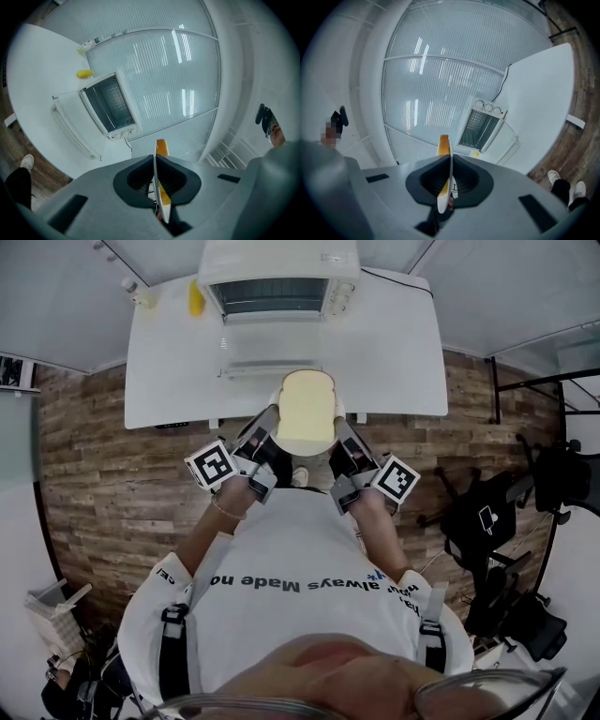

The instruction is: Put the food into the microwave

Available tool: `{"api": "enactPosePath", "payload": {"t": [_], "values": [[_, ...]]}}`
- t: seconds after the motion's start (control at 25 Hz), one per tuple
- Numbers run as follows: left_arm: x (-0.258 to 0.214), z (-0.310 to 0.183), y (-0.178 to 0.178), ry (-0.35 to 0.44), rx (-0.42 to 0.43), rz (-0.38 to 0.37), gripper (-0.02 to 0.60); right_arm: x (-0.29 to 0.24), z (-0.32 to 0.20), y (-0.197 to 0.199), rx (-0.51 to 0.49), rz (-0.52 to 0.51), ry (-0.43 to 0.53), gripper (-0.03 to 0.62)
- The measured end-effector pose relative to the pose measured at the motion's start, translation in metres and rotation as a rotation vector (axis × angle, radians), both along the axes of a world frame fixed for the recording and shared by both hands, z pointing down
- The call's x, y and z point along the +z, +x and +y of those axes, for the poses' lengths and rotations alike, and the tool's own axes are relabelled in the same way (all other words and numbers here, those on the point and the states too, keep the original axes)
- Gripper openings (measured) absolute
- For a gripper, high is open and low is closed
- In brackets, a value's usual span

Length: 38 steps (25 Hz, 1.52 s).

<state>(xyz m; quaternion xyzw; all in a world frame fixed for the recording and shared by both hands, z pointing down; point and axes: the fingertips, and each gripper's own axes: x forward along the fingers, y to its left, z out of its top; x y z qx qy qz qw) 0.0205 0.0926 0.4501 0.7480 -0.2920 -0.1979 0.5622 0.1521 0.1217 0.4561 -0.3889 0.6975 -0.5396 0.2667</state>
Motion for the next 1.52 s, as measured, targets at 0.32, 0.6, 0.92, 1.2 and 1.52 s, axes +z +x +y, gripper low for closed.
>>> {"api": "enactPosePath", "payload": {"t": [0.32, 0.6, 0.92, 1.2, 1.52], "values": [[0.004, -0.067, -0.018, -0.016, -0.036, 0.008, 0.018, 0.002, -0.071, -0.016, -0.032, 0.013, -0.018, 0.021], [0.008, -0.132, -0.044, -0.028, -0.062, 0.009, 0.018, 0.005, -0.141, -0.043, -0.063, 0.020, -0.026, 0.021], [0.012, -0.203, -0.077, -0.044, -0.072, 0.012, 0.019, 0.009, -0.214, -0.076, -0.081, 0.027, -0.047, 0.021], [0.017, -0.236, -0.091, -0.036, -0.059, -0.011, 0.018, 0.016, -0.247, -0.089, -0.082, 0.029, -0.054, 0.021], [0.031, -0.254, -0.095, -0.054, -0.045, -0.021, 0.018, 0.027, -0.264, -0.094, -0.079, 0.027, -0.077, 0.021]]}}
